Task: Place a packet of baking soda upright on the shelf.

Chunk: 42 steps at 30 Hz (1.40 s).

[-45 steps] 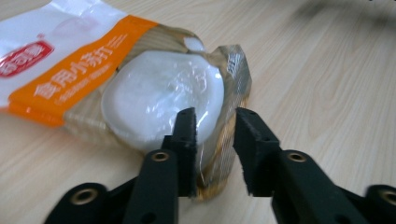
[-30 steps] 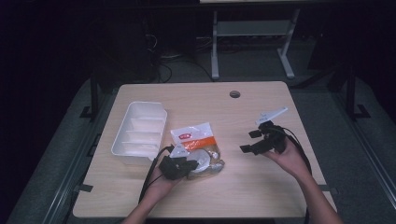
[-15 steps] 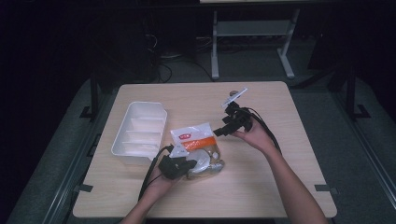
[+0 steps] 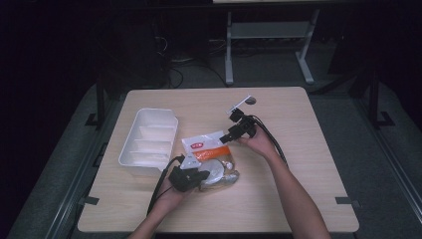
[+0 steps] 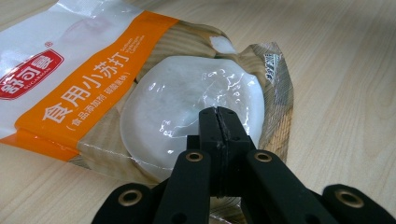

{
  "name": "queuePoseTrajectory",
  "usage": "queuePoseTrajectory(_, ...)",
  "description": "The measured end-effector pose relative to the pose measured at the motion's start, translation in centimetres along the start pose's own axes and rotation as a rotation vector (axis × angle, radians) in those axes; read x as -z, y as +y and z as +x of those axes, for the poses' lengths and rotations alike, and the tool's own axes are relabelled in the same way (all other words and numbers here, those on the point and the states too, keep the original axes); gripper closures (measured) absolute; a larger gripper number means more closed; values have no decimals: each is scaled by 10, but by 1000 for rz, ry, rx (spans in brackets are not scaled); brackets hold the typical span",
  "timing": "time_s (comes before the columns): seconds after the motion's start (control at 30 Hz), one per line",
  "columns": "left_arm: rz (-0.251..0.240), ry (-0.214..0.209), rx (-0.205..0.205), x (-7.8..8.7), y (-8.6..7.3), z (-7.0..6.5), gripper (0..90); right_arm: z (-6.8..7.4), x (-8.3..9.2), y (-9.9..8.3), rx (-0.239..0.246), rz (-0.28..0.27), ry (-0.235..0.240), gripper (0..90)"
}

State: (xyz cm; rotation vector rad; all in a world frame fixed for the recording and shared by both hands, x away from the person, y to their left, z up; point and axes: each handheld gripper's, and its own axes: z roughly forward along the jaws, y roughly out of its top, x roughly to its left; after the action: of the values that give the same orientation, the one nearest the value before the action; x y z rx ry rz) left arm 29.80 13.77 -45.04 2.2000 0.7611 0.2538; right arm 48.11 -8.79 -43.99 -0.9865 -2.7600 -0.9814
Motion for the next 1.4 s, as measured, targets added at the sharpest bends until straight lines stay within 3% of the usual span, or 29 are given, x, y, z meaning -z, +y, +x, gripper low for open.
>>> queuePoseTrajectory(0.23,-3,3,0,0,0,0,897,0,-9,3,-9,1,13,410)
queuePoseTrajectory(0.33,-3,5,1,0,0,-1,897,1,-14,5,-10,15,27,517)
queuePoseTrajectory(0.4,-3,3,2,0,0,0,897,2,-15,5,-1,20,19,540)
queuePoseTrajectory(0.47,-3,-1,2,0,0,0,897,2,-14,5,16,19,1,648)
queuePoseTrajectory(0.57,-5,-3,3,0,0,0,896,1,-10,5,6,-4,27,725)
queuePoseTrajectory(0.67,-5,-1,0,0,-1,0,891,4,-1,5,14,-36,73,875)
queuePoseTrajectory(0.87,-4,7,-5,0,-1,0,882,15,11,9,66,-56,84,899)
queuePoseTrajectory(1.0,-2,17,0,0,0,1,837,22,20,11,86,-72,85,900)
queuePoseTrajectory(1.03,8,22,0,1,1,3,789,26,26,12,103,-80,87,900)
queuePoseTrajectory(1.23,14,49,-6,2,1,2,709,25,32,10,97,-101,136,900)
queuePoseTrajectory(1.4,11,44,7,1,1,3,712,14,19,7,74,-84,162,899)
